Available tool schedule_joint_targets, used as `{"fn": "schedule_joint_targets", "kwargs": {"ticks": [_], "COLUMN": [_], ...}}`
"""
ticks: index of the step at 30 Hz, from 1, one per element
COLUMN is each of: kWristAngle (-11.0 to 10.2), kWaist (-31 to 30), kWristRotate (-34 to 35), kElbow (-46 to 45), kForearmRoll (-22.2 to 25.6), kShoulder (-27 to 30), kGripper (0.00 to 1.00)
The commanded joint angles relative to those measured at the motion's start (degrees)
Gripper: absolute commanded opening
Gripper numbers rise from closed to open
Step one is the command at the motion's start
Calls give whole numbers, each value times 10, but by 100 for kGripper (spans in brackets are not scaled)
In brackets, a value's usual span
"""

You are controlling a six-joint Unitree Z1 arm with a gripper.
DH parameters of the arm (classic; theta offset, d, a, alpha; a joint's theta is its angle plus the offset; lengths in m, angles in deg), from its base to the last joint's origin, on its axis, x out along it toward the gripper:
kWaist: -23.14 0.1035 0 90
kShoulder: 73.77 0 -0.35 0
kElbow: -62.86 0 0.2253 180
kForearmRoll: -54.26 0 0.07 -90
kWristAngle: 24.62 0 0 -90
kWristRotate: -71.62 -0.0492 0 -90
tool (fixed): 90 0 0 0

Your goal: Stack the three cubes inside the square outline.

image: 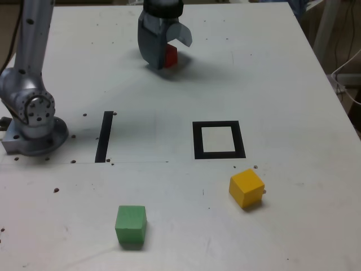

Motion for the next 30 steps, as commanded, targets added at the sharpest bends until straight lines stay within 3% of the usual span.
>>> {"fn": "schedule_joint_targets", "kwargs": {"ticks": [1, 4, 12, 19, 30], "kWristAngle": [-9, -17, -12, -3, -7], "kWaist": [1, 1, -1, -2, 3], "kWristRotate": [3, 5, -4, -24, -33], "kElbow": [5, 6, 16, 28, 46], "kForearmRoll": [-4, -8, -3, 3, 6], "kShoulder": [-10, -15, -14, -11, -7], "kGripper": [80, 76, 57, 47, 33]}}
